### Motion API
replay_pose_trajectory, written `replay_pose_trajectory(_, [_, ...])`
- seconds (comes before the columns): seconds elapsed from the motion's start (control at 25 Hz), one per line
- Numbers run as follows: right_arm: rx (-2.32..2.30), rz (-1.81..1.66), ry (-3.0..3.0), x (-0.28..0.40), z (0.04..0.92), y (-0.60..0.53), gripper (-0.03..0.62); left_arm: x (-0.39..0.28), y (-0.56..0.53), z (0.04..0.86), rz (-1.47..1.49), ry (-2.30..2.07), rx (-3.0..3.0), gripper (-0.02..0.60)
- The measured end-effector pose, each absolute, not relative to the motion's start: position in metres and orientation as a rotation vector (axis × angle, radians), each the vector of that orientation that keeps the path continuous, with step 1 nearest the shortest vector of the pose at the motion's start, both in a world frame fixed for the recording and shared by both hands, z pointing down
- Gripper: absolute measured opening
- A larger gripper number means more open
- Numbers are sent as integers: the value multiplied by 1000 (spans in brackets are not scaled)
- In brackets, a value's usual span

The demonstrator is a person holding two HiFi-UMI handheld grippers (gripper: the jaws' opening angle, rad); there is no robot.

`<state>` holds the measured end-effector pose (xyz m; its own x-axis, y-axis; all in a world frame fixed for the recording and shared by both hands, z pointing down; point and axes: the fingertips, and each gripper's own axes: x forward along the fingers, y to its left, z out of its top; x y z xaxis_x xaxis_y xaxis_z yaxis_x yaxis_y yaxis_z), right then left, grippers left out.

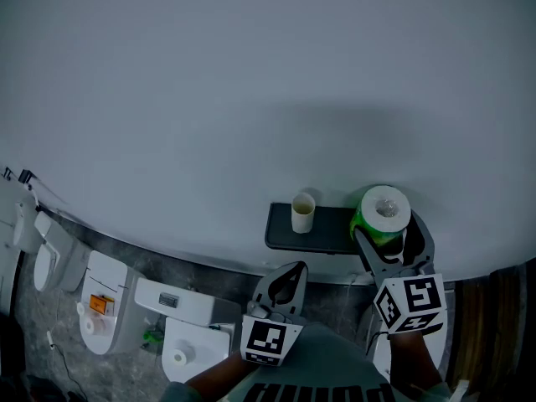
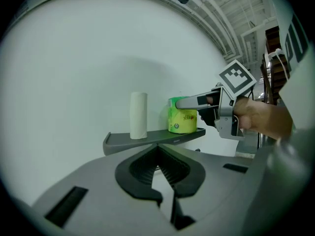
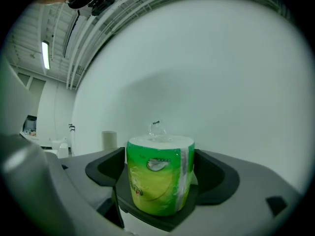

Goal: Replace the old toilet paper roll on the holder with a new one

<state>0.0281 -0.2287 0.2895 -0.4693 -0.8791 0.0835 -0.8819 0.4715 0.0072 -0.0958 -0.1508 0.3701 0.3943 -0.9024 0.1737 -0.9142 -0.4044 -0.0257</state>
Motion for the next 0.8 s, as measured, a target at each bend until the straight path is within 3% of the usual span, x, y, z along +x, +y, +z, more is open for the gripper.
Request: replay_pose_trajectory(0.8, [1688, 86, -2684, 50, 276, -231, 420, -86, -140, 367, 257, -1670, 2596, 5])
